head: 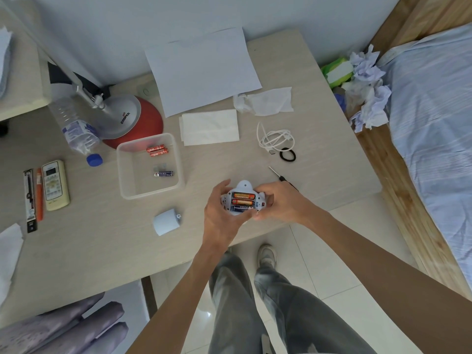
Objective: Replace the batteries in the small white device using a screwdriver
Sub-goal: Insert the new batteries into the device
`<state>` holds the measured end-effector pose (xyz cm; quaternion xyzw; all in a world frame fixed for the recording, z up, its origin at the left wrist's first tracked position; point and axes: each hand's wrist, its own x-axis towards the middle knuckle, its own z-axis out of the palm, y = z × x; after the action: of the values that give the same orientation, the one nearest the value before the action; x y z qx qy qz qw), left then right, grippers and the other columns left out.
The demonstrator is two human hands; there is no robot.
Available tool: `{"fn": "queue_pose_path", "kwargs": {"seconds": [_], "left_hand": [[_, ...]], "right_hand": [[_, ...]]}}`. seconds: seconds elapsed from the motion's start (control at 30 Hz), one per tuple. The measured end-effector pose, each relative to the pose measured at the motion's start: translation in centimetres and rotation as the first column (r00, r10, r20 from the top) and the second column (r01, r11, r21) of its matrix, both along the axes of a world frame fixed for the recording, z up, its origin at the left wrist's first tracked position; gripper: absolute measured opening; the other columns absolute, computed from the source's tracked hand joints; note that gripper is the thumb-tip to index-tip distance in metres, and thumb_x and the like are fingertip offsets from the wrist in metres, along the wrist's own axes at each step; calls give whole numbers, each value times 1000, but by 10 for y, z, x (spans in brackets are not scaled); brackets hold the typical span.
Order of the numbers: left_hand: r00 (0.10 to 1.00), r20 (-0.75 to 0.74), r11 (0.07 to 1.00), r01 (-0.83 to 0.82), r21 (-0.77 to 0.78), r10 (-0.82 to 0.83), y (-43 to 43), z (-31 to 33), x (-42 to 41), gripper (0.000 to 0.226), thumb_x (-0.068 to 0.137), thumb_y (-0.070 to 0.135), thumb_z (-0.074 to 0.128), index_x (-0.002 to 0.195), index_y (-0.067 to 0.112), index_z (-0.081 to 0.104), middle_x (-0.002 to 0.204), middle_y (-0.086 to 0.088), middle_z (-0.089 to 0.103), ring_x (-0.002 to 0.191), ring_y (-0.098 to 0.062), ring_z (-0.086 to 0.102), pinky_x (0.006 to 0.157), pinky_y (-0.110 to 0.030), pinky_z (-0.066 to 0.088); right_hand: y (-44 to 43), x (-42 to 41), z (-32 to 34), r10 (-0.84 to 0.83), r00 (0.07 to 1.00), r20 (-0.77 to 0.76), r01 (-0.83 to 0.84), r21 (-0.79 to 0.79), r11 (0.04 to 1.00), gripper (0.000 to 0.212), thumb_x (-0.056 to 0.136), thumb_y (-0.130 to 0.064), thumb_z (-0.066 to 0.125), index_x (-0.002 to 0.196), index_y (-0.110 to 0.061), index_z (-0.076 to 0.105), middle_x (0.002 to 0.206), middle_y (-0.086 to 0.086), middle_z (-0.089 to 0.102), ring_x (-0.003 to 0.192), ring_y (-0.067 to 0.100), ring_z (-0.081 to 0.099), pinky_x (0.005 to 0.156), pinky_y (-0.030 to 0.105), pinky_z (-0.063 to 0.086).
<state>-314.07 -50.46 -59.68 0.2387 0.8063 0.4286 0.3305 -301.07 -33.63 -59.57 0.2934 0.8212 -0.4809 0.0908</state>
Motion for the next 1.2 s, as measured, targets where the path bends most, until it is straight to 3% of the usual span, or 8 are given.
{"fn": "queue_pose_path", "kwargs": {"seconds": [0.13,0.27,0.43,0.57,0.8,1.0,1.1,1.2], "left_hand": [[999,-1,998,41,-49,-41,1,-1,-7,81,68,36,103,138,33,64,121,18,69,110,-2,69,90,-20,63],[997,58,996,58,-66,-54,6,0,-12,81,68,35,103,140,31,66,119,16,71,106,-4,71,80,-12,59],[995,91,996,39,-84,-31,7,-4,-15,79,70,35,102,141,30,68,121,14,73,105,-4,72,81,-12,60],[993,115,995,17,-98,-5,7,-7,-16,78,69,35,103,139,30,70,120,13,75,108,-8,74,91,-24,64],[985,152,990,-59,-127,78,9,-9,-14,65,67,25,104,125,24,74,114,8,77,102,-13,76,95,-36,66],[998,39,990,62,-123,-58,5,-4,-25,58,67,34,104,117,23,78,105,10,79,94,-8,74,83,-23,64],[995,29,987,100,-122,-98,3,-1,-34,57,71,35,102,122,22,79,107,10,80,96,-9,75,86,-25,64],[989,50,981,144,-127,-138,-2,0,-41,58,75,31,99,128,23,78,114,14,79,101,-7,74,93,-29,64]], "right_hand": [[-1,-1,1,6,1000,-1,-6,18,1000,29,73,-34,94,96,-23,81,84,-6,79,76,13,74,73,43,64],[1,0,2,2,1000,8,-2,3,1000,31,73,-32,95,100,-23,81,86,-5,80,79,12,75,75,43,65],[1,0,2,3,1000,13,-3,-14,1000,39,70,-34,97,106,-29,82,91,-9,81,82,10,76,80,43,66],[1,0,2,14,1000,12,-14,-14,1000,40,70,-33,98,107,-29,82,92,-9,81,83,9,75,81,44,65],[4,-1,6,44,999,25,-44,-7,999,41,69,-26,99,107,-25,82,91,-7,81,82,11,75,80,42,64],[10,-6,5,92,994,55,-91,-20,996,41,67,-36,98,104,-29,81,91,-7,80,81,16,74,79,49,63],[13,-9,4,117,991,58,-115,-38,993,43,66,-43,95,103,-32,79,92,-6,79,82,19,73,80,52,63],[15,-12,6,141,989,44,-138,-62,988,42,69,-37,96,108,-31,80,96,-7,81,85,16,75,83,52,64]]}}
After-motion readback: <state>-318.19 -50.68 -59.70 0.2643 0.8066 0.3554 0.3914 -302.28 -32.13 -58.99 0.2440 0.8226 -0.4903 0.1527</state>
